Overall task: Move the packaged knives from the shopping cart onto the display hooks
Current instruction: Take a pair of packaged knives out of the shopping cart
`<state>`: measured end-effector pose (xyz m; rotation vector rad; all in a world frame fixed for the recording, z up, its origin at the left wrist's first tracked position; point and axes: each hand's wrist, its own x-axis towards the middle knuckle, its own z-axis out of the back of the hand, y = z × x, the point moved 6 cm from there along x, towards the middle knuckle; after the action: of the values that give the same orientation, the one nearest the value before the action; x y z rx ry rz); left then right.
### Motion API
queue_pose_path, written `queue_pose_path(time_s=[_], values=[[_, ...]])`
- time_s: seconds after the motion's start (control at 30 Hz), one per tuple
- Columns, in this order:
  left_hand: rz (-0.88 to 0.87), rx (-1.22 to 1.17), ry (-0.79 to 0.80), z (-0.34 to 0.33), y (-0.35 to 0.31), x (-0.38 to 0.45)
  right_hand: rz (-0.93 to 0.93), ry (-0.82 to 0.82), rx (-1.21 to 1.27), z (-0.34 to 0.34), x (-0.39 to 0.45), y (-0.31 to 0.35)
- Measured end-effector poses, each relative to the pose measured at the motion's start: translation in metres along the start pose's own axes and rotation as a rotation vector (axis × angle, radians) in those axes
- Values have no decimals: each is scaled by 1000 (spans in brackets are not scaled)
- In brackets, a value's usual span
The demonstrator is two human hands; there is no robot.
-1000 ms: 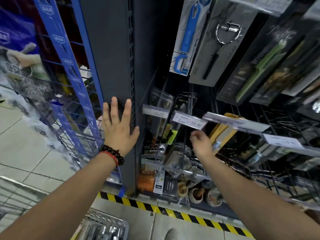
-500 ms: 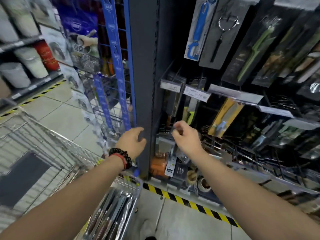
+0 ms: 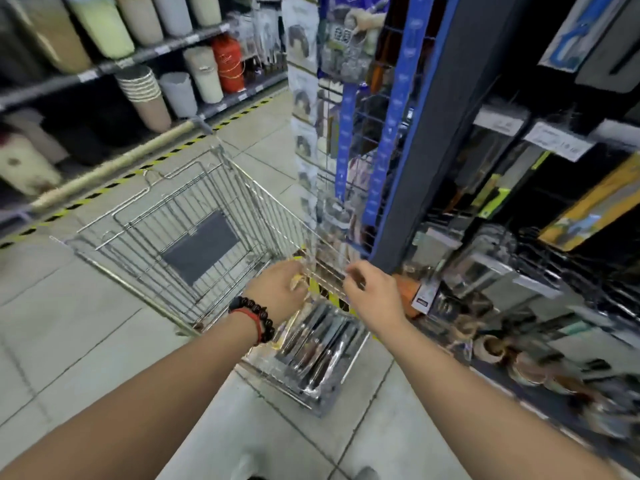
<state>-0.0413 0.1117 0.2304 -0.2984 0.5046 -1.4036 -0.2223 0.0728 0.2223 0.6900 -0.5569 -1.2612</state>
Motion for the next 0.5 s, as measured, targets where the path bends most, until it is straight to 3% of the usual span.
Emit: queue_pose_path(time_s=[0.17,0.27,0.5], values=[[40,26,5,25,97,-16,-49,43,76,-89,-9,34],[2,8,41,39,146,-14,-111,-16,78,-137,-8,52],[-31,-1,240,41,209,18,-259,-39,87,-200,-5,81]])
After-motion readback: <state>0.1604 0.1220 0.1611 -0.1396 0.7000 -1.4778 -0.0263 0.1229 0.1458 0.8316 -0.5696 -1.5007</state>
